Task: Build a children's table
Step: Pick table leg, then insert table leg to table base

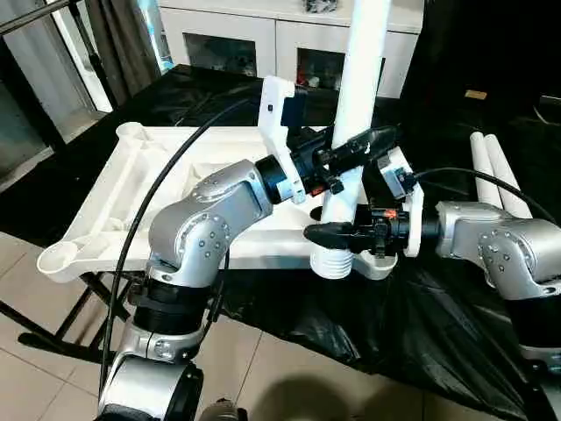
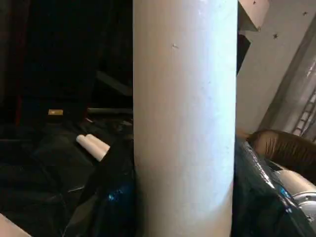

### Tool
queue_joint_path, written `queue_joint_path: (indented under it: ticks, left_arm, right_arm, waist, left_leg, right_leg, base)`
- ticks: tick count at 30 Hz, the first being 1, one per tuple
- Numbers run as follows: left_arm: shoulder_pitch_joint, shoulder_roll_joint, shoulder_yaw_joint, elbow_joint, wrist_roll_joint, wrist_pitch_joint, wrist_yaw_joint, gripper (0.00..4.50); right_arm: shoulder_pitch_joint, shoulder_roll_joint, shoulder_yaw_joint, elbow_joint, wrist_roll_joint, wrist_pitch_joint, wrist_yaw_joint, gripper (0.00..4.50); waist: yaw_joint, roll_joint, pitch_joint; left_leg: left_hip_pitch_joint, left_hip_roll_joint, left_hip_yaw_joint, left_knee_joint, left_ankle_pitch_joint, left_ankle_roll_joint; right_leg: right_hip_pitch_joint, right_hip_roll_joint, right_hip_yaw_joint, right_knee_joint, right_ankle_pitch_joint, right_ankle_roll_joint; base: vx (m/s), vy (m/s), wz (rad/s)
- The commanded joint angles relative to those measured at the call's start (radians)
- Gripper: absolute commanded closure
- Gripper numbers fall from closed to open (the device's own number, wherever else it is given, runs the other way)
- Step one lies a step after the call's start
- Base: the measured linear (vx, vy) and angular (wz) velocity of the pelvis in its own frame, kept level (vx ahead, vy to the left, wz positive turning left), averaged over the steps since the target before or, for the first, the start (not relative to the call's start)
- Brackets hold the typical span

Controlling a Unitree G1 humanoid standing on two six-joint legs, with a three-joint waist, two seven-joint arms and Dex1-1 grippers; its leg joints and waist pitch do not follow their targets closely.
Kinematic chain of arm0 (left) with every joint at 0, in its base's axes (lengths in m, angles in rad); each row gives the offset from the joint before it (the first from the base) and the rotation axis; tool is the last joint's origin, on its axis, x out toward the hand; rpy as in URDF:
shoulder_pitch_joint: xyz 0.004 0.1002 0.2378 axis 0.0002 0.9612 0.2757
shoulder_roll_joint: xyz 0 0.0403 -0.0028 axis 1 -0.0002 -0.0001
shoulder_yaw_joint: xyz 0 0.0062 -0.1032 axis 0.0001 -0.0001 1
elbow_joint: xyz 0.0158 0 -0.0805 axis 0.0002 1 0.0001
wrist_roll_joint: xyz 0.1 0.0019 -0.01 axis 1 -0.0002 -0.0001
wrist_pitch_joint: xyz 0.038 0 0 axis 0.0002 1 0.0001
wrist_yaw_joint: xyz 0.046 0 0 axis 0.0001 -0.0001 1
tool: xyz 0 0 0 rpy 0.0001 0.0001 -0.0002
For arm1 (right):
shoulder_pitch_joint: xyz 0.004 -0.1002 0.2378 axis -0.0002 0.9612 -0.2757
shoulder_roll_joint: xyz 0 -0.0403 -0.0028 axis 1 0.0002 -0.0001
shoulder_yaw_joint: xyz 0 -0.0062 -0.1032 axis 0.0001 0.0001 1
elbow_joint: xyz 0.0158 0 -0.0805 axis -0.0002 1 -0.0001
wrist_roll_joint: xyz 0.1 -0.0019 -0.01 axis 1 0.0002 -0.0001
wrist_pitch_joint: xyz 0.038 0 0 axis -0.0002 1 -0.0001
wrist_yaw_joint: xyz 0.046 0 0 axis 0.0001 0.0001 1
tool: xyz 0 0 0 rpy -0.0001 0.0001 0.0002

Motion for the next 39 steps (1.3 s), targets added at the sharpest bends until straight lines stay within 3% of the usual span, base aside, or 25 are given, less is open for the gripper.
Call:
queue_joint_path:
  ticks: [1, 2, 3, 4, 8, 9, 10, 13, 15, 16, 17, 19, 20, 21, 23, 24, 25, 26, 28, 31, 34, 35, 36, 38, 39]
  left_arm:
    - [-0.015, 0.002, -0.019, -0.008, 0.001, -0.001, -0.026, 2.64]
    - [-0.015, 0.001, -0.020, -0.004, 0.007, -0.002, -0.019, 2.64]
    - [-0.015, 0.000, -0.020, -0.001, 0.010, -0.001, -0.014, 2.08]
    - [-0.014, 0.001, -0.022, -0.001, 0.004, 0.005, -0.021, 1.94]
    - [-0.018, -0.008, -0.022, -0.016, -0.010, 0.001, -0.029, 1.74]
    - [-0.021, -0.014, -0.021, -0.012, 0.001, -0.029, -0.030, 1.50]
    - [-0.028, -0.026, -0.014, -0.004, 0.013, -0.065, -0.021, 1.47]
    - [-0.045, -0.052, 0.010, -0.001, 0.016, -0.113, -0.002, 1.47]
    - [-0.072, -0.085, 0.053, -0.003, 0.006, -0.153, 0.042, 1.47]
    - [-0.079, -0.090, 0.063, -0.001, 0.005, -0.159, 0.053, 1.47]
    - [-0.085, -0.093, 0.073, 0.001, 0.004, -0.166, 0.064, 1.47]
    - [-0.104, -0.094, 0.128, 0.012, -0.019, -0.186, 0.097, 1.47]
    - [-0.107, -0.084, 0.148, 0.018, -0.019, -0.192, 0.113, 1.47]
    - [-0.109, -0.076, 0.154, 0.024, -0.012, -0.198, 0.118, 1.47]
    - [-0.100, -0.041, 0.135, 0.038, 0.039, -0.207, 0.115, 1.47]
    - [-0.082, 0.011, 0.091, 0.057, 0.120, -0.231, 0.092, 1.47]
    - [-0.040, 0.098, 0.000, 0.081, 0.228, -0.268, 0.019, 1.47]
    - [-0.040, 0.098, 0.000, 0.081, 0.228, -0.268, 0.019, 1.47]
    - [0.013, 0.184, -0.099, 0.105, 0.309, -0.306, -0.078, 1.47]
    - [0.093, 0.266, -0.211, 0.169, 0.363, -0.367, -0.206, 1.47]
    - [0.114, 0.285, -0.267, 0.255, 0.402, -0.418, -0.259, 1.47]
    - [0.112, 0.290, -0.289, 0.304, 0.432, -0.459, -0.275, 1.47]
    - [0.102, 0.298, -0.323, 0.384, 0.469, -0.496, -0.313, 1.47]
    - [0.095, 0.303, -0.341, 0.426, 0.488, -0.521, -0.336, 1.47]
    - [0.083, 0.302, -0.351, 0.481, 0.510, -0.548, -0.353, 1.47]
  right_arm:
    - [-0.017, -0.002, -0.002, 0.018, -0.006, -0.006, -0.015, 2.06]
    - [-0.015, -0.001, -0.003, 0.017, -0.008, -0.009, -0.015, 2.06]
    - [-0.014, 0.000, -0.003, 0.016, -0.009, -0.010, -0.015, 2.28]
    - [-0.010, 0.002, -0.004, 0.015, -0.011, -0.014, -0.017, 2.31]
    - [0.008, 0.011, -0.012, -0.001, -0.013, -0.024, -0.031, 2.48]
    - [0.014, 0.015, -0.016, -0.007, -0.013, -0.027, -0.036, 2.51]
    - [0.022, 0.021, -0.022, -0.012, -0.015, -0.034, -0.046, 2.55]
    - [0.034, 0.036, -0.036, -0.013, -0.020, -0.053, -0.068, 2.57]
    - [0.045, 0.059, -0.063, -0.011, -0.024, -0.083, -0.105, 2.57]
    - [0.046, 0.064, -0.070, -0.010, -0.026, -0.089, -0.116, 2.57]
    - [0.048, 0.069, -0.077, -0.010, -0.027, -0.095, -0.129, 2.57]
    - [0.063, 0.073, -0.098, -0.013, -0.053, -0.135, -0.179, 2.58]
    - [0.072, 0.076, -0.111, -0.016, -0.070, -0.157, -0.207, 2.58]
    - [0.076, 0.078, -0.119, -0.016, -0.079, -0.171, -0.224, 2.59]
    - [0.082, 0.079, -0.130, -0.018, -0.098, -0.187, -0.258, 2.59]
    - [0.089, 0.082, -0.145, -0.020, -0.127, -0.211, -0.305, 2.59]
    - [0.096, 0.086, -0.163, -0.014, -0.169, -0.242, -0.373, 2.59]
    - [0.096, 0.086, -0.163, -0.014, -0.169, -0.242, -0.373, 2.59]
    - [0.108, 0.089, -0.173, -0.008, -0.214, -0.271, -0.441, 2.59]
    - [0.148, 0.101, -0.173, -0.036, -0.257, -0.294, -0.511, 2.59]
    - [0.178, 0.121, -0.168, -0.055, -0.282, -0.324, -0.545, 2.59]
    - [0.187, 0.129, -0.161, -0.051, -0.299, -0.353, -0.556, 2.59]
    - [0.195, 0.140, -0.156, -0.046, -0.321, -0.367, -0.582, 2.59]
    - [0.198, 0.144, -0.154, -0.042, -0.330, -0.370, -0.595, 2.59]
    - [0.200, 0.149, -0.157, -0.041, -0.333, -0.370, -0.608, 2.59]
  waist:
    - [0.005, -0.020, -0.076]
    - [0.005, -0.019, -0.076]
    - [0.005, -0.019, -0.076]
    - [0.005, -0.015, -0.076]
    - [0.005, -0.015, -0.077]
    - [0.006, -0.015, -0.076]
    - [0.006, -0.006, -0.076]
    - [0.005, -0.011, -0.076]
    - [0.004, -0.011, -0.077]
    - [0.004, -0.005, -0.077]
    - [0.003, -0.010, -0.077]
    - [0.004, 0.003, -0.077]
    - [0.001, -0.002, -0.076]
    - [0.002, 0.005, -0.077]
    - [-0.001, 0.004, -0.076]
    - [-0.004, 0.005, -0.076]
    - [-0.003, 0.005, -0.077]
    - [-0.007, 0.007, -0.078]
    - [-0.008, 0.010, -0.078]
    - [-0.008, 0.019, -0.079]
    - [-0.009, 0.022, -0.081]
    - [-0.009, 0.028, -0.082]
    - [-0.009, 0.025, -0.079]
    - [-0.012, 0.023, -0.078]
    - [-0.014, 0.036, -0.079]
  left_leg:
    - [0.013, 0.019, -0.004, -0.059, -0.097, 0.022]
    - [0.013, 0.018, -0.003, -0.059, -0.097, 0.022]
    - [0.013, 0.019, -0.003, -0.059, -0.100, 0.021]
    - [0.014, 0.019, -0.004, -0.059, -0.099, 0.019]
    - [0.013, 0.018, -0.004, -0.059, -0.107, 0.015]
    - [0.014, 0.019, -0.004, -0.060, -0.107, 0.016]
    - [0.013, 0.019, -0.006, -0.060, -0.109, 0.014]
    - [0.013, 0.020, -0.005, -0.061, -0.119, 0.011]
    - [0.013, 0.019, -0.005, -0.060, -0.120, 0.007]
    - [0.012, 0.018, -0.006, -0.060, -0.119, 0.005]
    - [0.013, 0.017, -0.006, -0.059, -0.121, 0.007]
    - [0.012, 0.015, -0.007, -0.058, -0.125, 0.003]
    - [0.011, 0.014, -0.005, -0.058, -0.125, 0.004]
    - [0.012, 0.013, -0.006, -0.057, -0.122, 0.002]
    - [0.011, 0.013, -0.008, -0.060, -0.127, 0.004]
    - [0.011, 0.011, -0.008, -0.060, -0.123, 0.003]
    - [0.012, 0.013, -0.009, -0.061, -0.121, 0.005]
    - [0.011, 0.013, -0.011, -0.065, -0.118, -0.003]
    - [0.017, 0.013, -0.007, -0.064, -0.128, -0.016]
    - [0.019, 0.014, -0.007, -0.070, -0.134, -0.034]
    - [0.020, 0.013, -0.004, -0.070, -0.144, -0.041]
    - [0.020, 0.013, -0.005, -0.069, -0.150, -0.045]
    - [0.019, 0.012, -0.005, -0.072, -0.164, -0.043]
    - [0.019, 0.013, -0.007, -0.075, -0.181, -0.051]
    - [0.021, 0.013, -0.007, -0.074, -0.184, -0.052]
  right_leg:
    - [0.058, -0.053, 0.022, -0.068, -0.073, -0.230]
    - [0.058, -0.053, 0.022, -0.068, -0.072, -0.230]
    - [0.058, -0.053, 0.023, -0.069, -0.077, -0.229]
    - [0.057, -0.052, 0.022, -0.069, -0.073, -0.229]
    - [0.059, -0.053, 0.023, -0.069, -0.071, -0.231]
    - [0.058, -0.052, 0.023, -0.070, -0.068, -0.231]
    - [0.058, -0.053, 0.022, -0.069, -0.069, -0.232]
    - [0.059, -0.053, 0.023, -0.073, -0.071, -0.232]
    - [0.061, -0.054, 0.022, -0.072, -0.064, -0.234]
    - [0.061, -0.054, 0.022, -0.071, -0.061, -0.235]
    - [0.062, -0.053, 0.021, -0.072, -0.059, -0.234]
    - [0.061, -0.052, 0.021, -0.071, -0.064, -0.232]
    - [0.061, -0.050, 0.022, -0.074, -0.066, -0.229]
    - [0.061, -0.051, 0.021, -0.073, -0.076, -0.223]
    - [0.060, -0.049, 0.020, -0.078, -0.103, -0.204]
    - [0.060, -0.047, 0.020, -0.078, -0.116, -0.190]
    - [0.057, -0.048, 0.020, -0.082, -0.128, -0.177]
    - [0.055, -0.048, 0.021, -0.078, -0.158, -0.145]
    - [0.051, -0.048, 0.021, -0.084, -0.171, -0.145]
    - [0.045, -0.047, 0.023, -0.080, -0.145, -0.144]
    - [0.045, -0.046, 0.024, -0.076, -0.086, -0.165]
    - [0.047, -0.047, 0.024, -0.071, -0.077, -0.171]
    - [0.045, -0.047, 0.024, -0.081, -0.095, -0.165]
    - [0.051, -0.051, 0.025, -0.076, -0.115, -0.163]
    - [0.048, -0.052, 0.026, -0.078, -0.129, -0.161]
  base:
    - [0.000, 0.000, 0.00]
    - [0.000, 0.000, 0.00]
    - [0.000, 0.000, 0.00]
    - [0.000, 0.000, 0.00]
    - [0.000, 0.000, 0.00]
    - [0.000, 0.000, 0.00]
    - [0.000, 0.000, 0.00]
    - [0.000, 0.000, 0.00]
    - [0.000, 0.000, 0.00]
    - [0.000, 0.000, 0.00]
    - [0.000, 0.000, 0.00]
    - [0.000, 0.000, 0.00]
    - [0.000, 0.000, 0.00]
    - [0.000, 0.000, 0.00]
    - [0.000, 0.000, 0.00]
    - [0.000, 0.000, 0.00]
    - [0.000, 0.000, 0.00]
    - [0.000, 0.000, 0.00]
    - [0.000, 0.000, 0.00]
    - [0.000, 0.000, 0.00]
    - [0.000, 0.000, 0.00]
    - [0.000, 0.000, 0.00]
    - [0.000, 0.000, 0.00]
    - [0.000, 0.000, 0.00]
    - [0.000, 0.000, 0.00]
